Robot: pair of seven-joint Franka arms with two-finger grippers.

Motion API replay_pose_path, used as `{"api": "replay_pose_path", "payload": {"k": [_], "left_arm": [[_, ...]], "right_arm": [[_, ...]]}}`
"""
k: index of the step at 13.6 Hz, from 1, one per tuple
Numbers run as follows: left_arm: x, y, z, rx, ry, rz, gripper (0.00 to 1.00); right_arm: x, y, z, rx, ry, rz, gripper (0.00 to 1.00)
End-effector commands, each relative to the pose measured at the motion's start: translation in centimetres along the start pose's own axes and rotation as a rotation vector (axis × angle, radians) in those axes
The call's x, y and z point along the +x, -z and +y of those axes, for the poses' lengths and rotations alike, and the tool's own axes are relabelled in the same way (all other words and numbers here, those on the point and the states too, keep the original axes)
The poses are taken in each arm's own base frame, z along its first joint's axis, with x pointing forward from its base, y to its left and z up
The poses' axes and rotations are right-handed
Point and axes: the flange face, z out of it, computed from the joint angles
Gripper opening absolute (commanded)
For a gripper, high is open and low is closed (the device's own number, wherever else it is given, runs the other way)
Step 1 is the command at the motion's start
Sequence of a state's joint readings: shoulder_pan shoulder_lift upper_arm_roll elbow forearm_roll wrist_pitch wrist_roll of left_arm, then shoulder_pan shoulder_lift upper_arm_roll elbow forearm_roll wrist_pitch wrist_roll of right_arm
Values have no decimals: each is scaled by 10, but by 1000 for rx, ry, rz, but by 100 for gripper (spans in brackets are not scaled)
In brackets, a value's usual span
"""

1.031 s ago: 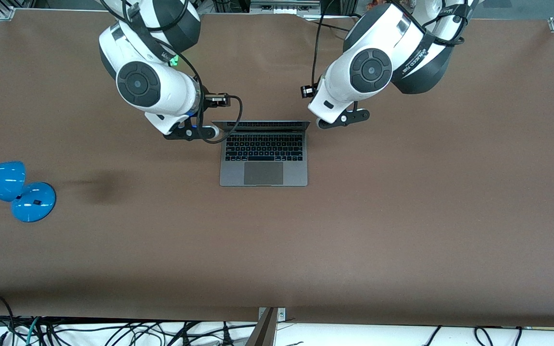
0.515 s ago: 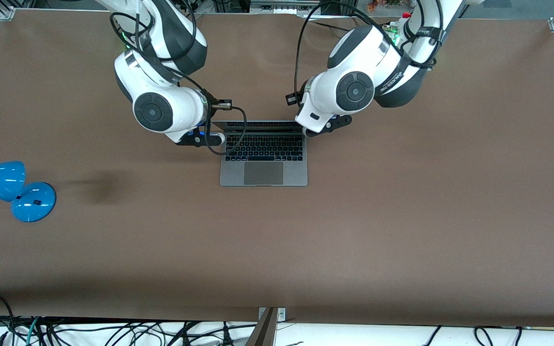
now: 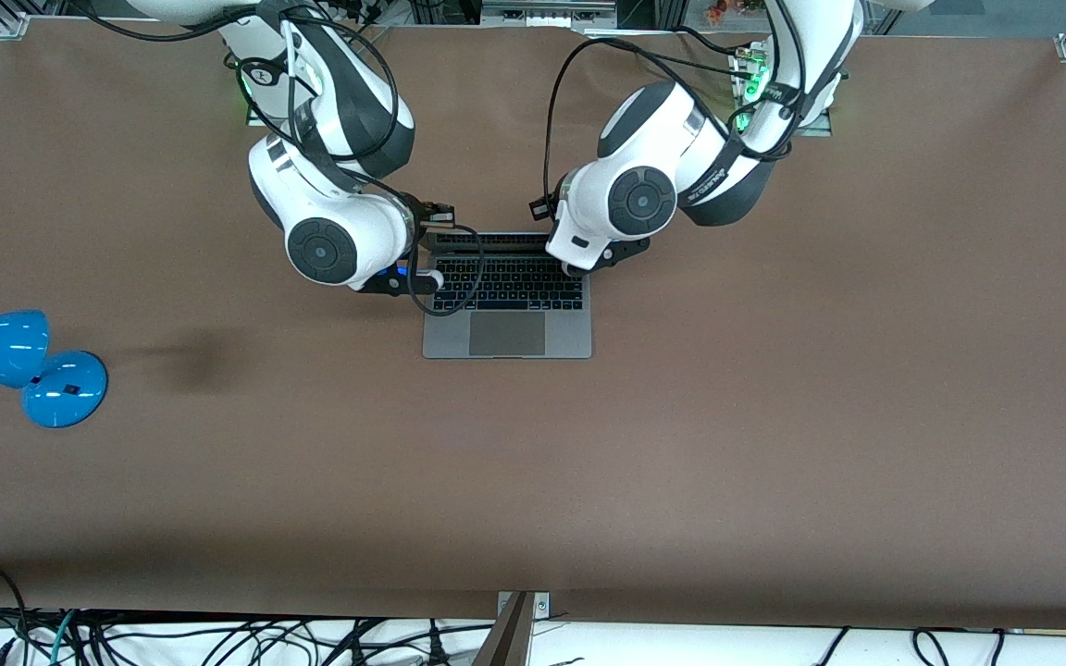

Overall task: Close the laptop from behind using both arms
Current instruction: 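Lower both grippers against the back of the laptop screen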

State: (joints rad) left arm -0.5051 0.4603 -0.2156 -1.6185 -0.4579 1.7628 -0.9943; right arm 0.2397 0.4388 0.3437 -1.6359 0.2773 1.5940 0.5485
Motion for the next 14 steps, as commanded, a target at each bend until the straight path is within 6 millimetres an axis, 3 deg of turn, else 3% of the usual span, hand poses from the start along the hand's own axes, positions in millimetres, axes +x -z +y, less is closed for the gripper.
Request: {"api": "replay_pose_path", "payload": {"k": [1,9,14], "left_arm": [[13,1,1,7,-22,30,0],[51,-4,-10,11,-46,23,0],[69,-3,-1,5,-44,46,0]], "right_arm": [[4,0,-4,34,3,21,0],[13,2,1,40,29,51,0],[21,6,-1,68,28,108,1]]}}
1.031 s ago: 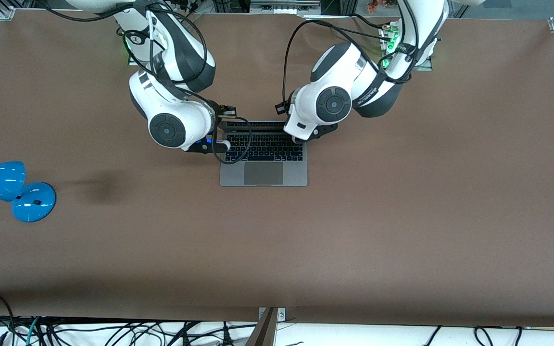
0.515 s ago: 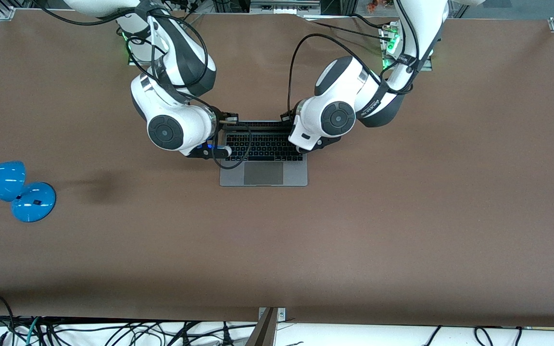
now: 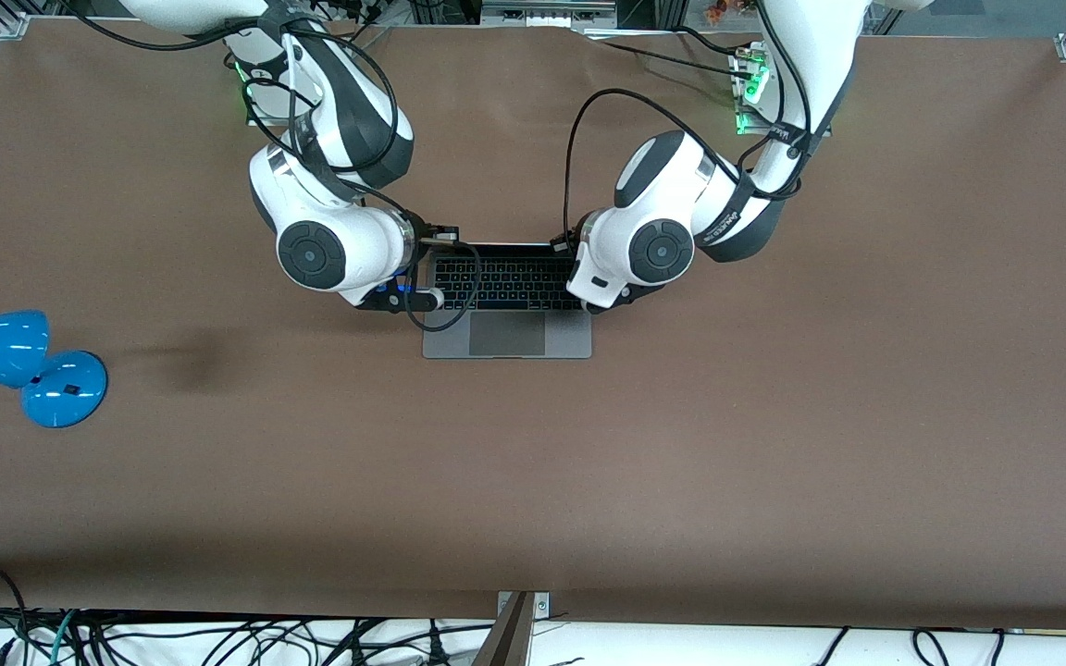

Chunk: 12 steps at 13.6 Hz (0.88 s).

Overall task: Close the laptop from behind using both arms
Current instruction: 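Lower both grippers against the back of the laptop screen, then push the screen forward with both grippers, folding it onto the keyboard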

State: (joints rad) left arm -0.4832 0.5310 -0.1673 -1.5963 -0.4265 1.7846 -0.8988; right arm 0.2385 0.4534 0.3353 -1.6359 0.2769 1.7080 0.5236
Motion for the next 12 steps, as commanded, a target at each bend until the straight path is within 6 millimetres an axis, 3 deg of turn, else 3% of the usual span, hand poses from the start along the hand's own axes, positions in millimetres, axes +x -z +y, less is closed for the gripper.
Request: {"api": "replay_pose_path", "payload": {"k": [1,6,9,12], "left_arm": [[13,3,12,-4,-24,22,0],[19,1,14,-10,-20,27,0],[19,1,14,-11,-21,26,0],[31,-4,12,-9,-3,29,0]], "right_arm": [[6,-1,-1,19,16,27,1],[25,0,17,31,77,53,1],[32,1,17,49,73,87,1],[42,-3,17,64,68,110,1]]}}
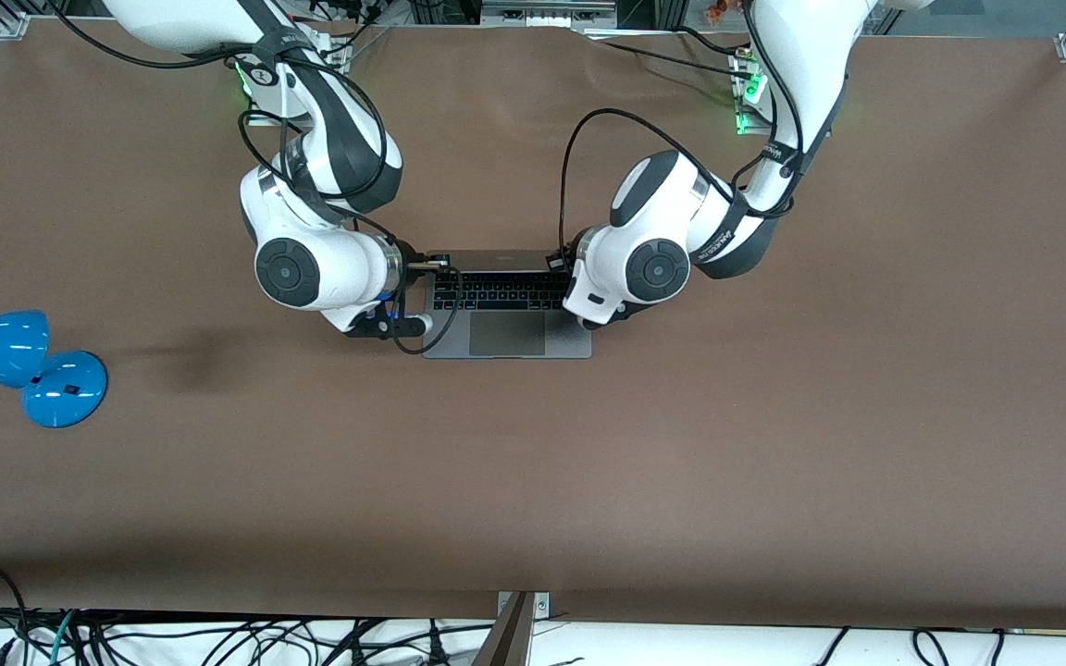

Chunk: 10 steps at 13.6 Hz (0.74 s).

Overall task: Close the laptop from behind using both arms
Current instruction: 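Push the screen forward with both grippers, folding it onto the keyboard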

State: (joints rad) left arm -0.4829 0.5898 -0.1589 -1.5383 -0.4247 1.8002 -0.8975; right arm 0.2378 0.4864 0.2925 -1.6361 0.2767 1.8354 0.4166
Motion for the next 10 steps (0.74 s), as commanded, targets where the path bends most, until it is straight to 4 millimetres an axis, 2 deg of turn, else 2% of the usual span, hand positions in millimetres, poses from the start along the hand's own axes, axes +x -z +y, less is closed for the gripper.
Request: {"api": "replay_pose_path", "payload": {"k": [1,2,10], "left_arm": [[15,1,4,-5,-10,34,0],[19,-5,5,-2,-7,31,0],[43,-14,10,2,3,50,0]], "right_arm": [[9,-7,1,15,14,22,1],[13,-10,4,19,26,26,1],[36,-26,20,29,57,54,1]]}}
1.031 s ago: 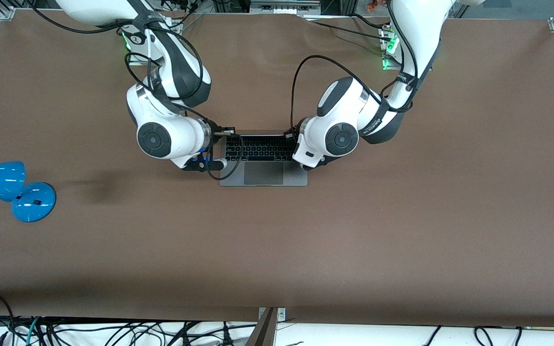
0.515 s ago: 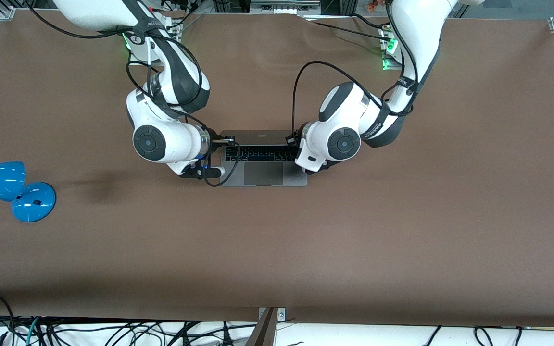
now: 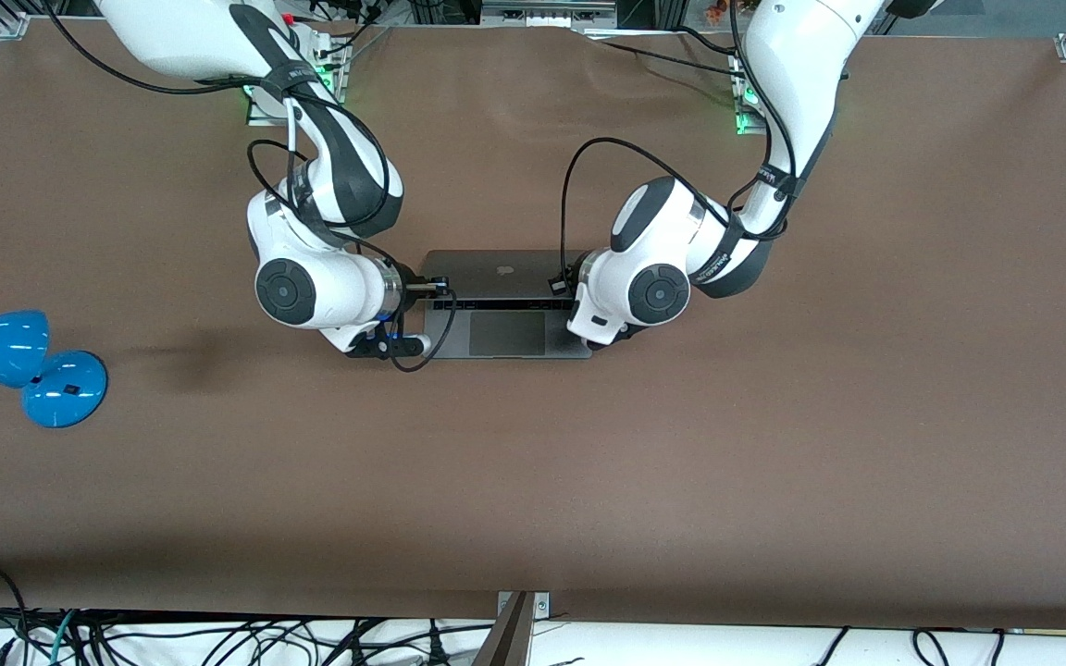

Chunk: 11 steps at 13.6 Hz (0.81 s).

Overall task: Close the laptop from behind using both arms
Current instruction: 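Push the screen forward with both grippers, folding it onto the keyboard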

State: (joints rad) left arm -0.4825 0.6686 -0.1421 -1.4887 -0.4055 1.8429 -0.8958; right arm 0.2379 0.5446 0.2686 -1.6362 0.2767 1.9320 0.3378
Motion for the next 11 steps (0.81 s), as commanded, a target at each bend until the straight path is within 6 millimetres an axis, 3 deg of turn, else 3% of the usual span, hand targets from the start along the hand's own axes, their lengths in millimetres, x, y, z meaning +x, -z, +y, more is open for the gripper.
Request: {"api": "replay_pose_path", "payload": {"k": [1,11], "left_arm": [[10,0,6,4,-20,31,0],[35,-24,8,-16,-24,50,0]], "right_arm": [[8,-7,5,6,17,12,1],[36,-35,22,24,48,66,1]]}}
